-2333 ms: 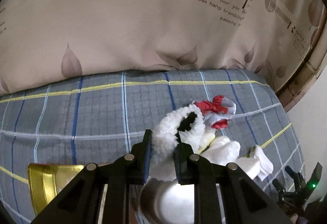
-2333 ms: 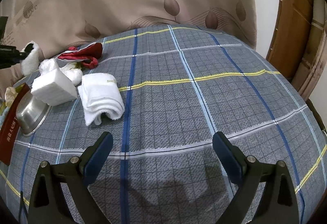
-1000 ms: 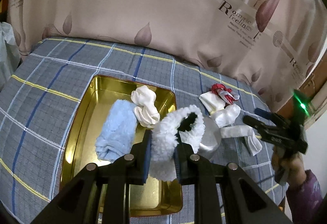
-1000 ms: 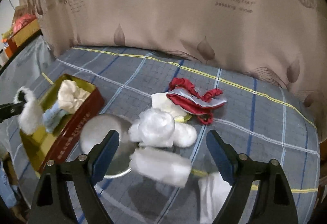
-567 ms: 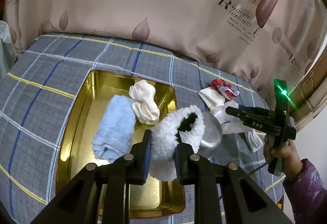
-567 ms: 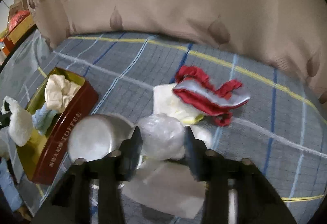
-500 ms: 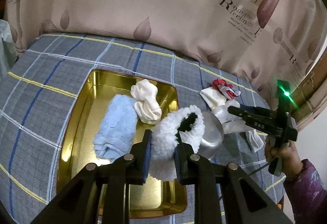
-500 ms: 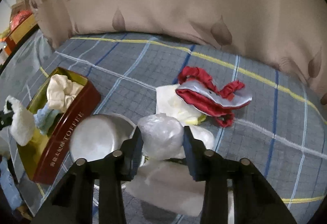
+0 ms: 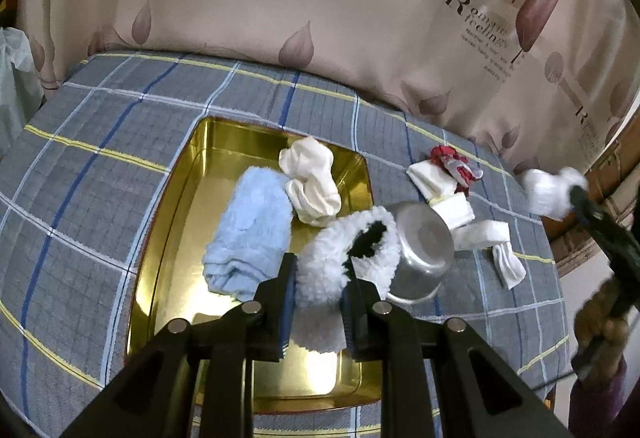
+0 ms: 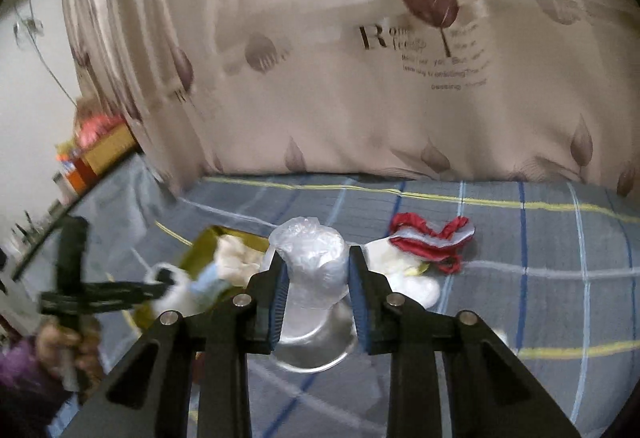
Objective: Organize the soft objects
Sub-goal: 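Lower the sock into the tin and open the left gripper while the right carries the bundle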
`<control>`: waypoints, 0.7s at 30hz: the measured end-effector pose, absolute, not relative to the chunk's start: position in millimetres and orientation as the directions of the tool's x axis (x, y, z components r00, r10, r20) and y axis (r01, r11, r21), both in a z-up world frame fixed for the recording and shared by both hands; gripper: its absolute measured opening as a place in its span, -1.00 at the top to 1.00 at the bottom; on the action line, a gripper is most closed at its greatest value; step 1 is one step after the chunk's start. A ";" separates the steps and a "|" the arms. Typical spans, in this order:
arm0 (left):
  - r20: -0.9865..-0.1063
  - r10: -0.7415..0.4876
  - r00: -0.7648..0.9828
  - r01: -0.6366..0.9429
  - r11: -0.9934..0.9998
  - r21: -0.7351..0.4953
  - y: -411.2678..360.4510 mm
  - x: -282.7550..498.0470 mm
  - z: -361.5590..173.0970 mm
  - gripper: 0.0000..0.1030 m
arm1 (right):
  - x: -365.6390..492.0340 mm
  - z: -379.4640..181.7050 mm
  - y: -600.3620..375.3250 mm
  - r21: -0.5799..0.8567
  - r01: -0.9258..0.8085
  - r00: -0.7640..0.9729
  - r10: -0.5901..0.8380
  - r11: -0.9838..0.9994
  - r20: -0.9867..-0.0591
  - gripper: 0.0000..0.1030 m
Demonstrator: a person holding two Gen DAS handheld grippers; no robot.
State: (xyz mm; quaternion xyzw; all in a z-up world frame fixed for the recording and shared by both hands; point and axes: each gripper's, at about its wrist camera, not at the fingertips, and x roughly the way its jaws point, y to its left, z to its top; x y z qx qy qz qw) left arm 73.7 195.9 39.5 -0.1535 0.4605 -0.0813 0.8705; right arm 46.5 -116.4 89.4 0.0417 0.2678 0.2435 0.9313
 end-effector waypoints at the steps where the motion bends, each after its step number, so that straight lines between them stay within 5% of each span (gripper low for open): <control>1: -0.781 -0.284 0.557 -0.001 0.939 -0.343 195.2 74.3 36.5 0.61 | 38.7 90.3 -118.4 0.233 -0.434 0.737 0.492 0.870 -0.464 0.50; 8: -0.803 -0.294 0.518 0.019 0.943 -0.333 181.3 86.7 19.4 0.61 | -7.9 83.3 -134.1 0.348 -0.438 0.714 0.556 0.829 -0.425 0.50; 21: -0.848 -0.253 0.466 -0.019 0.955 -0.295 174.1 123.0 -10.1 0.60 | -32.5 71.8 -148.4 0.344 -0.423 0.710 0.543 0.838 -0.449 0.50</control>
